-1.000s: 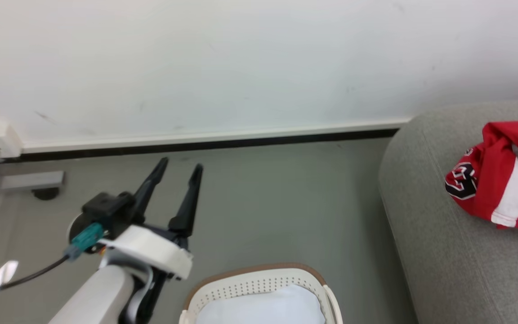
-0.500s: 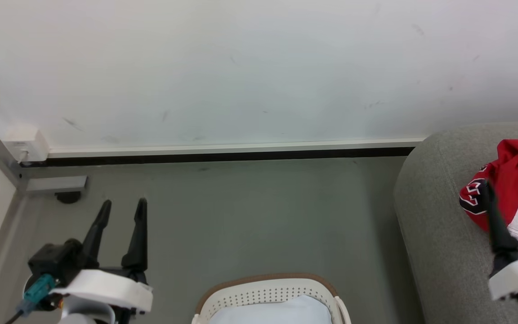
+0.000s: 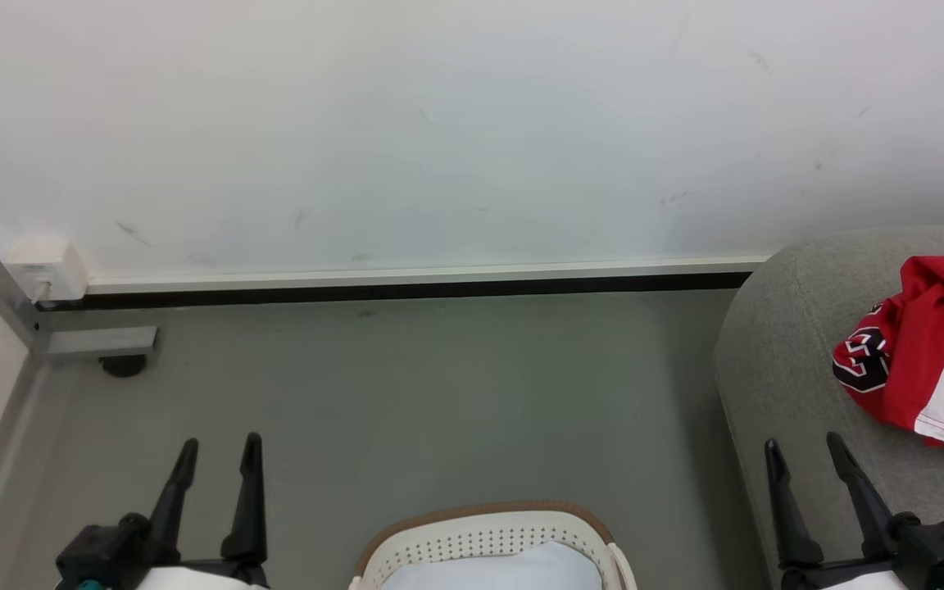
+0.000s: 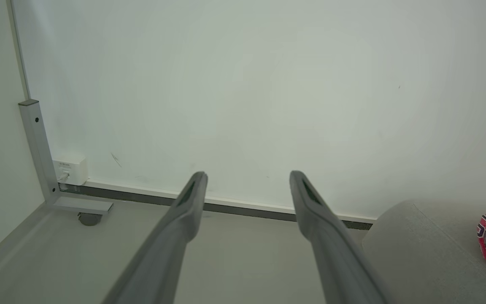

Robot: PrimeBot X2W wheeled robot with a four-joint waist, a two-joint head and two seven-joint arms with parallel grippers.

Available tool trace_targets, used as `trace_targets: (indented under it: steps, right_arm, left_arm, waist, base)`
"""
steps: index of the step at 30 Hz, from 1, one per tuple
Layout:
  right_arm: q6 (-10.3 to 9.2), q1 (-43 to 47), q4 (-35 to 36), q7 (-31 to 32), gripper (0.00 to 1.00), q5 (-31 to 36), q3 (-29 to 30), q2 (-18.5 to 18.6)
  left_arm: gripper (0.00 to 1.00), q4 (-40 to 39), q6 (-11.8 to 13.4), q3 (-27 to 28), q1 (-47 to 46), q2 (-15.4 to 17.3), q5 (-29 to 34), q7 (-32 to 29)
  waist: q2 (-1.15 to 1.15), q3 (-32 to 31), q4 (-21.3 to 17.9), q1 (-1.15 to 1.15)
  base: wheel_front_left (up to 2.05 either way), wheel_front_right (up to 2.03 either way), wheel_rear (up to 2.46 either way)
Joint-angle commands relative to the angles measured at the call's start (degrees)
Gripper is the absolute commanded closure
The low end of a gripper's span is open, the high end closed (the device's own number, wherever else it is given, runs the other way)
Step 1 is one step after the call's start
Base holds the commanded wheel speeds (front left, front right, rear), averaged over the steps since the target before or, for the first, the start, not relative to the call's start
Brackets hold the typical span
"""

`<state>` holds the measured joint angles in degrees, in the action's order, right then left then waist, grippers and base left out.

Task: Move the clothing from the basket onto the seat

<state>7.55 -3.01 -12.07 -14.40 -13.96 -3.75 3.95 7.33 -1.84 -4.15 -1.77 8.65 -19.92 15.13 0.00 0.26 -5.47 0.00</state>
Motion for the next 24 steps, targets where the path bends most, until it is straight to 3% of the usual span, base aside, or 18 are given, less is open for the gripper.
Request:
trace_targets:
  steps: [1,10,24]
  right_arm:
    - [-0.13,-0.3,-0.2,-0.4,0.0,0.1,0.0,0.3]
    - [-0.13,-2.9,-1.6,-0.8,0.0,1.5,-0.7,-0.6]
    - [-0.13,-3.0,-0.8,-0.8,0.0,1.1,-0.9,-1.0]
  left_arm:
    - [0.0,0.3,-0.3,0.3,0.6,0.0,0.9,0.0]
    - [0.0,2.8,-3.8,3.7,-0.5,-2.9,4.2,0.0]
    - [0.0,4.4,-5.4,5.8,-1.4,-4.6,6.1,0.0]
  waist:
    - [0.0,-0.1,-0.1,0.0]
    - [0.0,-0.5,-0.1,0.0]
    - [0.0,-0.5,-0.4,0.0]
  base:
    - [0.0,0.0,0.0]
    - [0.0,0.0,0.0]
    - [0.0,0.0,0.0]
